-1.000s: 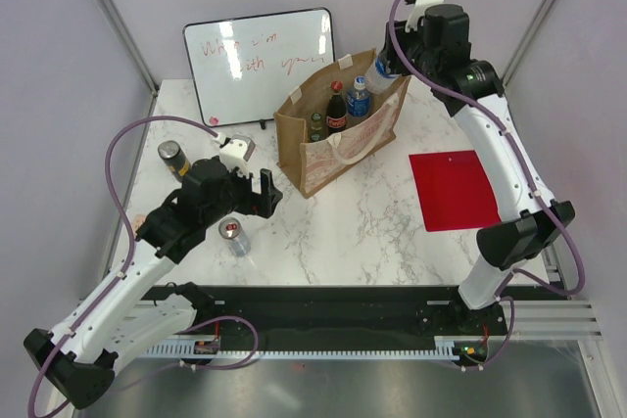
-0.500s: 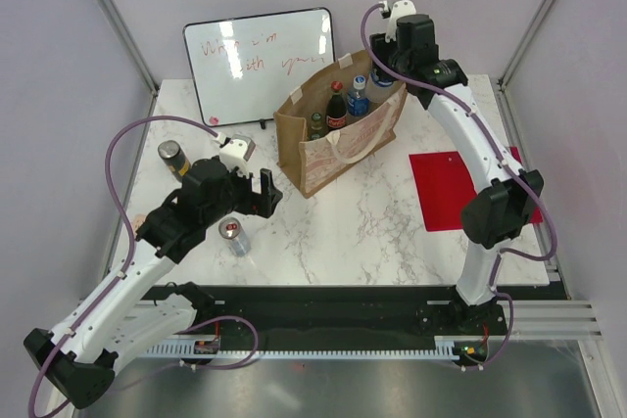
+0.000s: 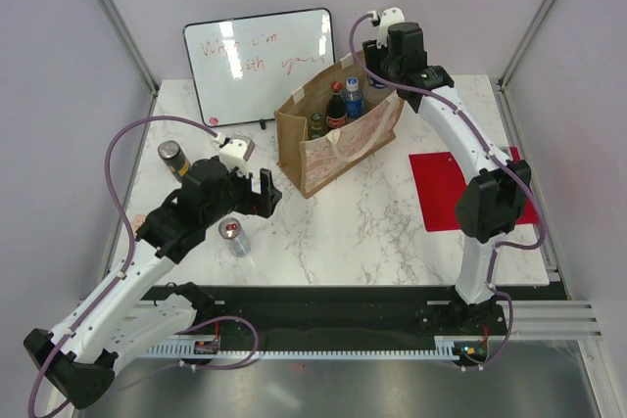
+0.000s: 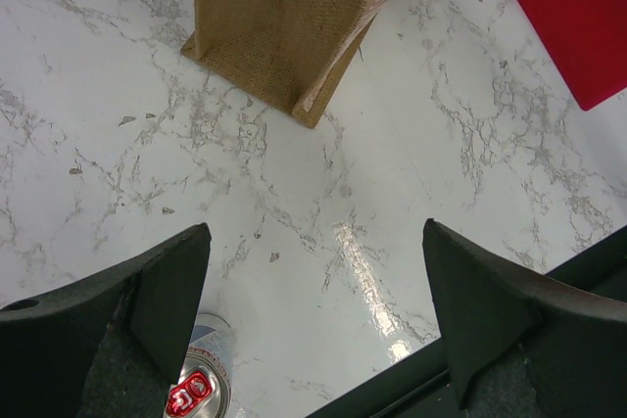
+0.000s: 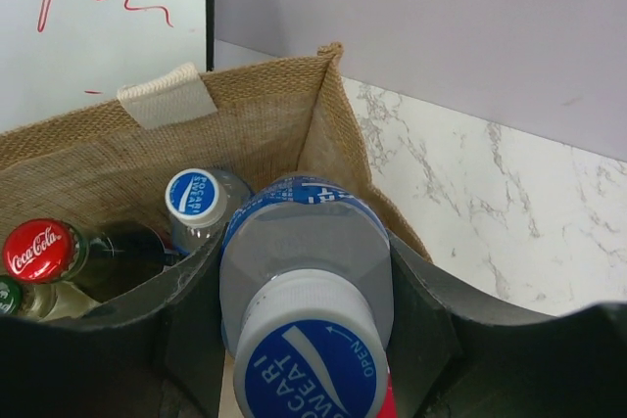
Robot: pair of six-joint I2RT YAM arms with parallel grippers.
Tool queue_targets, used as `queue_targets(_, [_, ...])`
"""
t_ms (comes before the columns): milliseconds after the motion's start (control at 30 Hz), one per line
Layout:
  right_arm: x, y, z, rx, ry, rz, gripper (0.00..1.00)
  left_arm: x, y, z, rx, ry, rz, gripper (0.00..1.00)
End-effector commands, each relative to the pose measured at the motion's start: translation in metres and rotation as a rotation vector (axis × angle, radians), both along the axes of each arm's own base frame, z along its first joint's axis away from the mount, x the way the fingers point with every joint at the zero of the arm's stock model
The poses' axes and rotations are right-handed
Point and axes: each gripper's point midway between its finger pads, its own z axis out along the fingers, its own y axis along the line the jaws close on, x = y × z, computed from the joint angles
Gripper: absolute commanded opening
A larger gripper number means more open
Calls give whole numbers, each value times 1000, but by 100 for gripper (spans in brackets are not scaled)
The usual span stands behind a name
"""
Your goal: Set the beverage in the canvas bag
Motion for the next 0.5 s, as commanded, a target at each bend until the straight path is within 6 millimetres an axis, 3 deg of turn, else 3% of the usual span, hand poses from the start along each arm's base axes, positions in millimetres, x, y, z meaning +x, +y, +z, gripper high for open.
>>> queue_targets(0, [30, 8, 50, 62, -218, 5, 0, 6, 1, 7, 9, -48, -1, 95])
queue_targets(233, [43, 9, 35, 58, -200, -14, 0, 6, 1, 6, 10, -47, -1, 95])
queue_targets(467, [59, 5, -5, 22, -144, -44, 4, 5, 2, 8, 8, -51, 0, 95])
